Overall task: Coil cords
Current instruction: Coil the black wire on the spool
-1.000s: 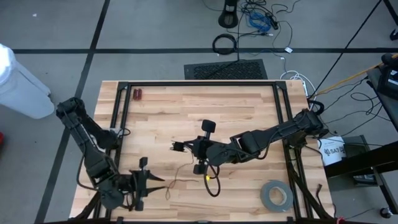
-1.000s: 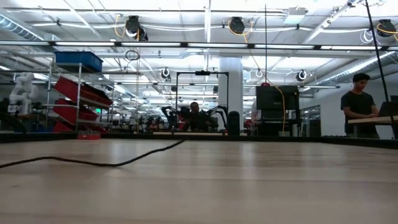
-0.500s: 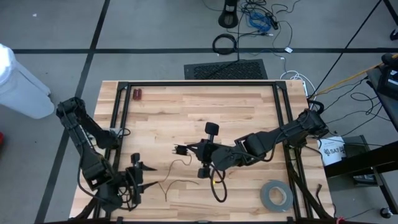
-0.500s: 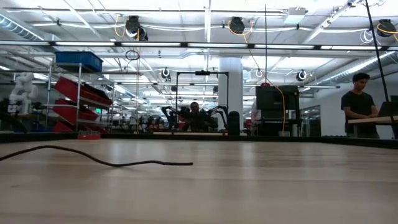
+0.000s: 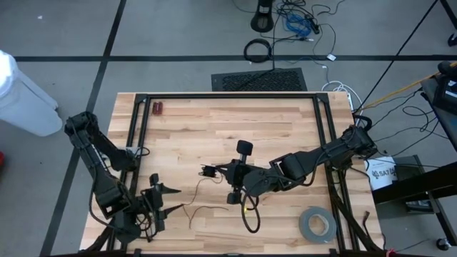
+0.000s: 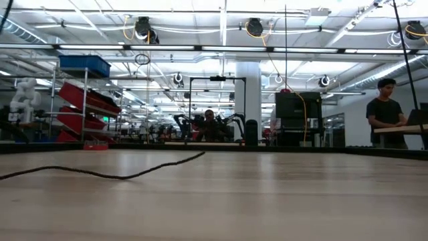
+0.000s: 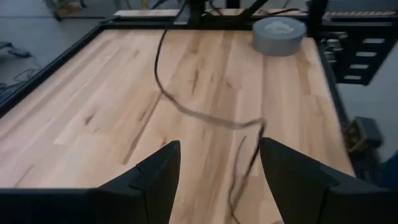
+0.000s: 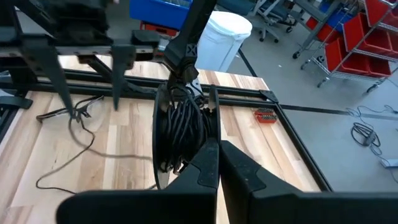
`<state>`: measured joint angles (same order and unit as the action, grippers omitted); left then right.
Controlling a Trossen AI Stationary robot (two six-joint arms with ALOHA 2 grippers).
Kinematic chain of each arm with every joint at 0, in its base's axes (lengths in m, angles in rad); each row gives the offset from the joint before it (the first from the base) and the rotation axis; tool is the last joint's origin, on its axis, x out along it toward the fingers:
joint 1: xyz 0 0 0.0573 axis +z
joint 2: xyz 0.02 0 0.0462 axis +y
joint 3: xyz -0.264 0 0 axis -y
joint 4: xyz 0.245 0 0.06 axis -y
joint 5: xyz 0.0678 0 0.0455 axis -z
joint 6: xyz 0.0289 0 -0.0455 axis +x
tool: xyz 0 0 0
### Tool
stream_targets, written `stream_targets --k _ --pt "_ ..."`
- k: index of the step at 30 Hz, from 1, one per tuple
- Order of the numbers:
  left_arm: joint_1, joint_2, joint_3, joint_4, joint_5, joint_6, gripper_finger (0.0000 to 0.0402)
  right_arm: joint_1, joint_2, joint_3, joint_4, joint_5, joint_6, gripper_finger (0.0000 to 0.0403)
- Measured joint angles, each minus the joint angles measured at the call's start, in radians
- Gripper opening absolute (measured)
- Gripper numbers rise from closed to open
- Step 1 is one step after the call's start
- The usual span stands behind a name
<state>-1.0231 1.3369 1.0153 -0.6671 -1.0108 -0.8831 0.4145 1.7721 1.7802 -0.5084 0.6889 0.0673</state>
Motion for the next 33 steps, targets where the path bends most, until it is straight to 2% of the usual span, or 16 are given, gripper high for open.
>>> stream_targets --k 4,6,9,11,15,22,25,29,33 --pt "-0.010 0.000 0.000 0.041 0.026 0.008 0.0231 0.000 -0.005 0.000 -0.006 0.012 0.000 0.0000" --pt "-0.012 0.000 0.000 0.053 0.067 0.001 0.0239 0.000 -0.010 0.000 -0.007 0.020 -0.001 0.0000" --pt "-0.012 0.000 0.000 0.080 0.076 0.041 0.0258 0.000 -0.014 0.000 -0.008 0.020 0.000 0.0000" --pt "-0.007 0.000 0.000 0.115 0.032 0.113 0.0269 0.000 -0.016 0.000 -0.009 0.020 0.000 0.0000" --pt "0.035 0.000 0.000 0.220 -0.133 0.253 0.0276 0.000 -0.017 0.000 -0.006 0.021 0.000 0.0000" --pt "0.147 0.040 0.000 0.447 -0.154 0.557 0.0277 0.006 -0.029 0.000 -0.007 0.019 -0.007 0.0000" --pt "0.204 0.084 0.000 0.577 -0.085 0.662 0.0277 0.025 -0.058 0.000 -0.027 0.020 -0.007 0.0000" --pt "0.280 0.160 0.000 0.859 0.137 0.800 0.0277 0.061 -0.103 0.000 -0.045 0.020 -0.014 0.0000" --pt "0.334 0.228 0.000 1.033 0.163 0.893 0.0277 0.092 -0.141 0.000 -0.065 0.021 -0.016 0.0000"
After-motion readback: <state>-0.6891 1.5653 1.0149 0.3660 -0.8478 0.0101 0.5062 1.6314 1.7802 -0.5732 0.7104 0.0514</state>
